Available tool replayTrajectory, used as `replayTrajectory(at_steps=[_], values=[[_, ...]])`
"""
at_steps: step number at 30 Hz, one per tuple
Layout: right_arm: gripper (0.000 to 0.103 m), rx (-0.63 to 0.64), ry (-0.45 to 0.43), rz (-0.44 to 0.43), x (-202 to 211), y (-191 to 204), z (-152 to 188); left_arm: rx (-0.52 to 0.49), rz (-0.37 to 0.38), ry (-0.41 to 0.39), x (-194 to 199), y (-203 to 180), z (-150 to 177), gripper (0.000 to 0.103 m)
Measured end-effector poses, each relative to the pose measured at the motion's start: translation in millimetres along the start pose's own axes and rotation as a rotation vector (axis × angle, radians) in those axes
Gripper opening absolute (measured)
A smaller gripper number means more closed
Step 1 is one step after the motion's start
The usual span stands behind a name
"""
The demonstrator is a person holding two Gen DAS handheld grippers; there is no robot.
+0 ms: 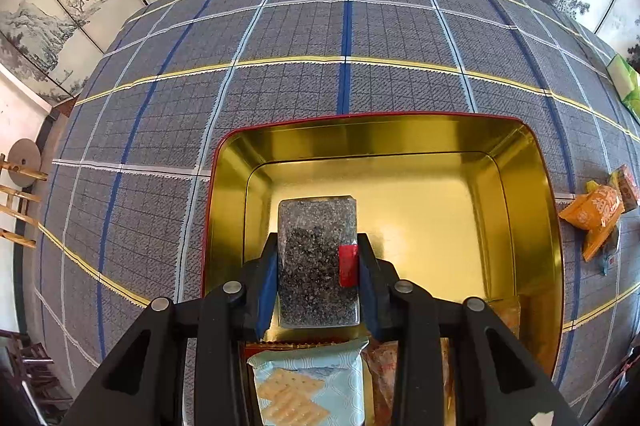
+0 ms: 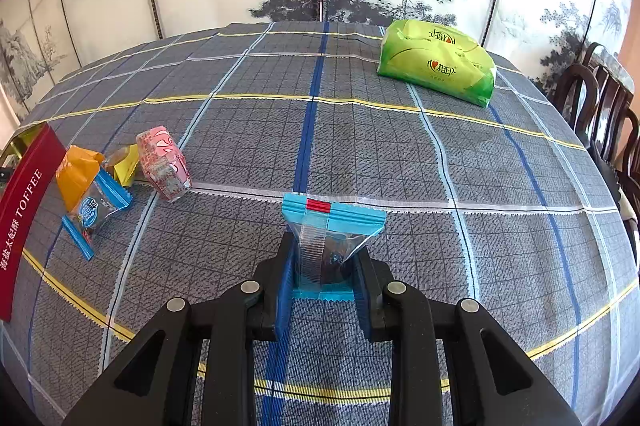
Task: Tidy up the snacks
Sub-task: 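Carry the sesame block into the tin and open the left tool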
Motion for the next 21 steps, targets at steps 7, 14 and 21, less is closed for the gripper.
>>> replayTrajectory(at_steps=[7, 14, 21], values=[[0.028, 0.000, 0.000, 0.000, -0.3, -0.2, 0.0, 0.014, 0.009, 0.013, -5.1, 4.5, 3.5, 0.032], [0.028, 0.000, 0.000, 0.003, -0.3, 0.1, -0.1, 0.008, 0.007, 0.000, -2.9, 5.3, 3.4, 0.035], [0.028, -0.001, 0.001, 0.002, -0.4, -0.1, -0.1, -0.014, -0.002, -0.031, 7.2, 2.8, 1.5, 0.037]])
Point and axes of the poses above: each gripper's, at about its wrist camera, not at the fingertips, and x roughly against the way its jaws point, y to its left, z to its underside, the point moved 7 cm from there along -x, roughly the way its jaws point, and after that the axes turned 8 degrees about z, right-handed, at the moved point
